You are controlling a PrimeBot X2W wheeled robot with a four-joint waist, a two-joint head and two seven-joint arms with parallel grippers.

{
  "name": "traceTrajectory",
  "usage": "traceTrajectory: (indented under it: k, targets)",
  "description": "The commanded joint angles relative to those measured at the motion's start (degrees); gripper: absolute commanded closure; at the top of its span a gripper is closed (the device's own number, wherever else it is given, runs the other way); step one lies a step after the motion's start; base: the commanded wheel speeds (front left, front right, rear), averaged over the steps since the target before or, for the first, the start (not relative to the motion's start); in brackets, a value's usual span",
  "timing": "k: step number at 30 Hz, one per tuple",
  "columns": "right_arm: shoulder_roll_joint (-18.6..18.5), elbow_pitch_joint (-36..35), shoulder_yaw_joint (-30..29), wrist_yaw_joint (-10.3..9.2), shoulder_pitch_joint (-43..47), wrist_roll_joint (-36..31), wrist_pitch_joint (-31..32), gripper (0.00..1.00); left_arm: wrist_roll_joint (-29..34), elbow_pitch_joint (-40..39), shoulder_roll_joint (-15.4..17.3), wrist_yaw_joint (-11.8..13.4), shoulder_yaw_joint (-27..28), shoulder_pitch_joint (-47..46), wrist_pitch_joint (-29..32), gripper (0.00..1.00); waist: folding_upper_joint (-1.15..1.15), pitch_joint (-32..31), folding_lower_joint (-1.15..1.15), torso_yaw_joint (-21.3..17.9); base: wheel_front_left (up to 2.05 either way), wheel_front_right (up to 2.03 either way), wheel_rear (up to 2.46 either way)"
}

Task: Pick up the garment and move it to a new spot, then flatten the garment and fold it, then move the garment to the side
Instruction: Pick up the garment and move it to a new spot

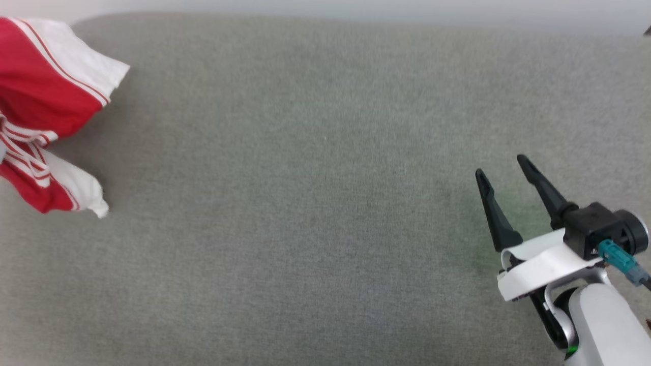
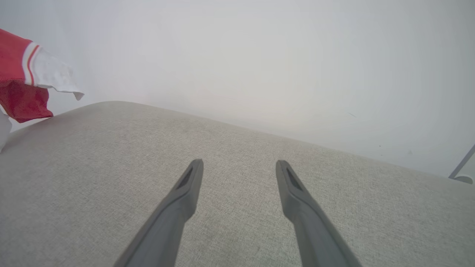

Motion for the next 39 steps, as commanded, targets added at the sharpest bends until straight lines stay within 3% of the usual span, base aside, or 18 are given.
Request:
traceTrajectory:
  k: [1,11,22,29,39]
  targets:
    - [0.2,0.4,-0.1,-0.08,1.3,0.6,-0.5,0.0,0.6,-1.1,0.8,-0.1,-0.2,0.7,-0.6,1.0,0.0,-4.8,0.0,0.4,0.0,0.0,0.0]
    - [1.3,1.0,-3.0,-0.08,3.4,0.8,-1.9,0.0,0.1,-18.6,3.6,1.6,-0.7,4.3,3.6,1.0,0.0,-10.6,0.0,-0.2,0.0,0.0,0.0]
    - [1.4,1.5,-7.7,-0.08,4.0,0.0,-2.9,0.0,-2.2,-46.2,6.1,9.8,-1.0,14.7,16.5,1.0,0.0,-12.1,0.0,-5.3,0.0,0.0,0.0]
    - [1.5,2.1,-10.9,-0.08,4.0,-0.4,-3.2,0.0,-2.0,-59.5,4.9,14.7,-3.1,18.1,22.3,1.0,0.0,-11.0,0.0,-10.4,0.0,0.0,0.0]
    - [2.9,2.3,-14.8,-0.08,4.0,-1.9,-3.4,0.0,-0.6,-65.0,-1.2,17.0,-9.9,17.2,26.1,1.0,0.0,-8.2,0.0,-16.3,0.0,0.0,0.0]
